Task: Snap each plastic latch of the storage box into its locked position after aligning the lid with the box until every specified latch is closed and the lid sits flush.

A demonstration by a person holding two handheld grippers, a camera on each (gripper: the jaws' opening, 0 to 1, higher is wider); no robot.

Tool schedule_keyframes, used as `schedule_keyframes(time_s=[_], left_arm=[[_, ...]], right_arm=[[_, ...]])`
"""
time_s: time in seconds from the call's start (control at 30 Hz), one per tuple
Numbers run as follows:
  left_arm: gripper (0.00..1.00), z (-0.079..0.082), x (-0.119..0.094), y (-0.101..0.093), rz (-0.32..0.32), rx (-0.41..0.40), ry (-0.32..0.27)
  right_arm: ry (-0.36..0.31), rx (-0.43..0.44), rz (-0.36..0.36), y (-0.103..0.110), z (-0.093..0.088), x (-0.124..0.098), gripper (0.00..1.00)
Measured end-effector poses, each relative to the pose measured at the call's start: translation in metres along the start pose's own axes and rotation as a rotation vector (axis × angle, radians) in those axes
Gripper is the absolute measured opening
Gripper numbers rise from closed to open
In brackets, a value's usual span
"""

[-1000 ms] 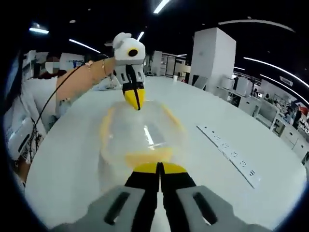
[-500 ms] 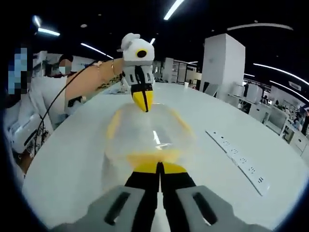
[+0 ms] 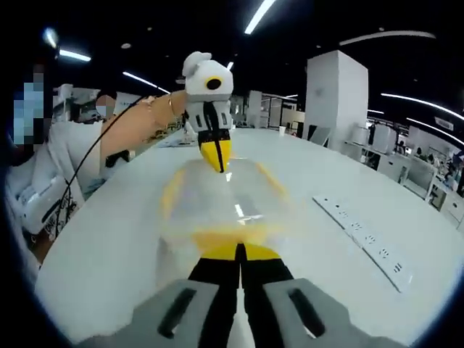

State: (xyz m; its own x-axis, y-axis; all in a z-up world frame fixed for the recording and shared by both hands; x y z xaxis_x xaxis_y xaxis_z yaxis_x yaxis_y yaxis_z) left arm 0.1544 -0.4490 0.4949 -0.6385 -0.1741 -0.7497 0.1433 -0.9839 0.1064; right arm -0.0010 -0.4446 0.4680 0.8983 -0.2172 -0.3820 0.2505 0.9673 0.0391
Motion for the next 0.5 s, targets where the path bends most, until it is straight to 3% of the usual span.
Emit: schedule_keyframes(time_s=[0.5], left_arm=[[0.00, 0.0002, 0.0023, -0.0067, -0.004, 0.001, -0.004]], right_arm=[[-0.006, 0.025, 0.014, 0.0032, -0.0006, -0.0003, 0.00]])
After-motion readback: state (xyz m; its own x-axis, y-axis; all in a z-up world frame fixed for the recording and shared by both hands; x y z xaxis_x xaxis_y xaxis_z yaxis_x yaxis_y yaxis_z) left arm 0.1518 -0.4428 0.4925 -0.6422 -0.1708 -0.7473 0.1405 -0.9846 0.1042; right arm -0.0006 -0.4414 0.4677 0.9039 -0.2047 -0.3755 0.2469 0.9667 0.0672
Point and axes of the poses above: the point that each gripper's makers call its tool centre point, and the gripper's own axes: x roughly forward along the fingers, y roughly to its left, z roughly out of its top, the point moved 3 cm from there along -x, roughly backward along the fingers, and after that the axes turned 5 degrees about x, right-handed, at the moved point
